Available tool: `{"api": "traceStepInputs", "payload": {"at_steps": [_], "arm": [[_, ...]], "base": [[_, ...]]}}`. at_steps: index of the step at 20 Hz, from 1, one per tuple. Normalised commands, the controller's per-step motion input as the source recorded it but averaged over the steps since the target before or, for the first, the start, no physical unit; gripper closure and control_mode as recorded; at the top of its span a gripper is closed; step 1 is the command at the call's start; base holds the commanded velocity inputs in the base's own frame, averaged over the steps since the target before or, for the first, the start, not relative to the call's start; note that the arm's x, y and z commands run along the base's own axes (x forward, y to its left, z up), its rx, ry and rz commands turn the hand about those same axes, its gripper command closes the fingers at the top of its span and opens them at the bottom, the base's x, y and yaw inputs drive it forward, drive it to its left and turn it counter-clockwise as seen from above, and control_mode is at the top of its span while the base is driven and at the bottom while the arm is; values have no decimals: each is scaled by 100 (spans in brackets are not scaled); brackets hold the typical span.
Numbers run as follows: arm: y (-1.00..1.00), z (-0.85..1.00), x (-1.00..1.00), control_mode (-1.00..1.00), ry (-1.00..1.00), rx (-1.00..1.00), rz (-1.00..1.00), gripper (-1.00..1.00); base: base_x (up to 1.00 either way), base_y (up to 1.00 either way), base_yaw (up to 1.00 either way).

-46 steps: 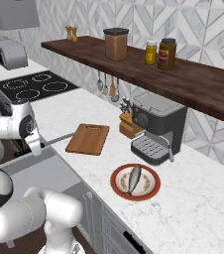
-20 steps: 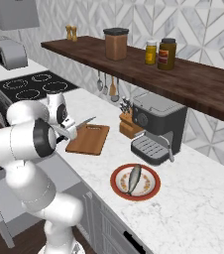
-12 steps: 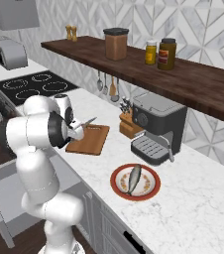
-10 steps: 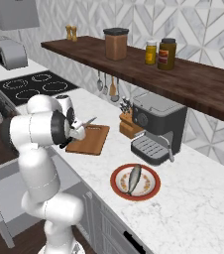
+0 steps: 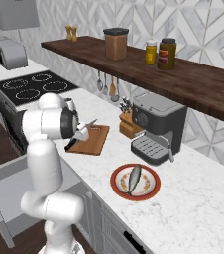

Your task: Pick up the knife from the drawer and place it on the cutting board. Then place the meat from the plate to the cutting board.

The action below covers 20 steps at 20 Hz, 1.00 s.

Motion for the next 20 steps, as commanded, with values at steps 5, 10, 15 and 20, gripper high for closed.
{"api": "traceStepInputs", "payload": {"at_steps": [5, 10, 15, 20], "arm": [[0, -32, 25, -100, 0, -5, 0, 100], [0, -30, 29, -100, 0, -3, 0, 100], [0, -16, 34, -100, 0, -1, 0, -100], [0, -1, 0, -100, 0, 0, 1, -100]], "base": [[0, 0, 0], [0, 0, 0], [0, 0, 0], [0, 0, 0]]}}
